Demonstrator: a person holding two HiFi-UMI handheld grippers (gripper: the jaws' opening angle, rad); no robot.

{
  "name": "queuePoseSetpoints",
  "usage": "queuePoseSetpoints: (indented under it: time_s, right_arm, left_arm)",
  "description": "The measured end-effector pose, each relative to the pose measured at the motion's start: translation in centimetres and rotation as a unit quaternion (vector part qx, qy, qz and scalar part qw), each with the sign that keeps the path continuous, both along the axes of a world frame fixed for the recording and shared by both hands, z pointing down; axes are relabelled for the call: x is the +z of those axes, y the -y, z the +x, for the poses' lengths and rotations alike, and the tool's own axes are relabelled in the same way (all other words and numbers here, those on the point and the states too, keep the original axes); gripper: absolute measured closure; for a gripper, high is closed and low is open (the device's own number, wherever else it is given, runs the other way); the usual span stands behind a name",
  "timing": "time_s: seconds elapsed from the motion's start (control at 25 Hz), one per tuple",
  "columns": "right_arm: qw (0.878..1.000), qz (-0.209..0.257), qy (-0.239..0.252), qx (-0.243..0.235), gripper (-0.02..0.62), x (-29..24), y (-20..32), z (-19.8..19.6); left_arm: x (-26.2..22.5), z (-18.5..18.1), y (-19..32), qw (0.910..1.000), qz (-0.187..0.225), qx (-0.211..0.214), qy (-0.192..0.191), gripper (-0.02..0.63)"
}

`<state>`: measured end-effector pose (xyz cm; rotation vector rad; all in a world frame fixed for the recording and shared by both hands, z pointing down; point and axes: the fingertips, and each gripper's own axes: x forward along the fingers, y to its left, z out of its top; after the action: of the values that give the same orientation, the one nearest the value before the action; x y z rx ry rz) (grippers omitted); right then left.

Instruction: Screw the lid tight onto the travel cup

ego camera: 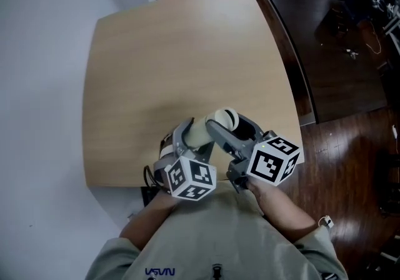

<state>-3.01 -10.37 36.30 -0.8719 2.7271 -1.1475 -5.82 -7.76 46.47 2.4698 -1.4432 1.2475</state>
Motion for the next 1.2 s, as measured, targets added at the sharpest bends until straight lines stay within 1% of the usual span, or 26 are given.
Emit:
queuePoseSetpoints:
  time_s: [0.08,0.16,0.28,0.36,0.4,0.48,0.56,0.6,0.64,0.68,0.72,0.8,0.84,0.88,0.92,0.96,1.0,1.04,1.12,1.2]
  right_arm:
    - [1.000,-0.010,-0.011,0.017,0.307,0.5,0.2,0.1]
    - [1.000,-0.007,-0.019,0.019,0.307,0.5,0.2,0.1]
    - [1.000,0.015,-0.018,0.003,0.307,-0.1,0.1,0.0]
    - [0.999,0.037,-0.012,-0.016,0.305,-1.0,-0.3,-0.2]
    - [0.998,0.051,-0.008,-0.026,0.302,-1.5,-0.6,-0.1]
    - [0.996,0.079,0.001,-0.049,0.273,-2.9,-1.1,0.4]
    - [0.991,0.108,0.015,-0.079,0.264,-4.4,-1.8,1.1]
    - [0.987,0.123,0.022,-0.098,0.264,-5.2,-2.3,1.4]
    - [0.983,0.138,0.028,-0.119,0.264,-5.8,-2.8,1.7]
    - [0.978,0.152,0.033,-0.141,0.264,-6.5,-3.4,2.0]
    - [0.972,0.166,0.037,-0.162,0.264,-7.1,-4.0,2.3]
    - [0.960,0.188,0.044,-0.202,0.264,-8.1,-5.2,2.6]
    - [0.954,0.195,0.049,-0.221,0.264,-8.7,-5.8,2.7]
    - [0.949,0.200,0.052,-0.239,0.264,-9.1,-6.3,2.7]
    - [0.943,0.205,0.055,-0.256,0.264,-9.6,-6.9,2.6]
    - [0.938,0.209,0.059,-0.271,0.264,-10.0,-7.4,2.5]
    - [0.932,0.212,0.064,-0.286,0.264,-10.5,-7.9,2.3]
    - [0.927,0.214,0.070,-0.300,0.264,-11.0,-8.4,2.0]
    - [0.918,0.220,0.082,-0.320,0.264,-11.9,-9.0,1.8]
    - [0.910,0.228,0.088,-0.335,0.264,-12.3,-9.4,1.7]
  left_arm:
    - [0.5,0.2,0.0,1.0000,-0.007,-0.001,-0.006,0.288]
    - [0.7,0.5,0.0,0.9996,-0.017,0.002,-0.024,0.288]
    - [0.4,1.1,-0.2,0.9975,-0.030,0.008,-0.064,0.288]
    - [-0.2,1.4,-0.4,0.9942,-0.039,0.016,-0.099,0.288]
    - [-0.7,1.6,-0.6,0.9916,-0.044,0.022,-0.120,0.288]
    - [-2.0,2.2,-0.9,0.9842,-0.057,0.045,-0.162,0.288]
    - [-3.8,2.9,-1.3,0.9726,-0.071,0.084,-0.205,0.288]
    - [-4.6,3.2,-1.6,0.9638,-0.081,0.106,-0.231,0.287]
    - [-5.2,3.5,-2.1,0.9522,-0.094,0.129,-0.261,0.288]
    - [-5.9,3.9,-2.7,0.9374,-0.109,0.155,-0.292,0.288]
    - [-6.6,4.3,-3.5,0.9198,-0.124,0.183,-0.324,0.288]
    - [-8.3,4.9,-5.4,0.8796,-0.151,0.245,-0.379,0.288]
    - [-9.1,5.1,-6.5,0.8596,-0.162,0.275,-0.399,0.288]
    - [-9.9,5.4,-7.5,0.8415,-0.171,0.304,-0.413,0.287]
    - [-10.6,5.7,-8.4,0.8260,-0.178,0.331,-0.420,0.288]
    - [-11.1,5.9,-9.2,0.8136,-0.184,0.354,-0.423,0.288]
    - [-11.5,6.2,-9.8,0.8042,-0.189,0.373,-0.423,0.288]
    - [-11.6,6.5,-10.2,0.7971,-0.193,0.388,-0.420,0.287]
    - [-11.7,7.1,-10.8,0.7862,-0.201,0.411,-0.415,0.287]
    - [-11.8,7.6,-11.1,0.7772,-0.207,0.424,-0.416,0.288]
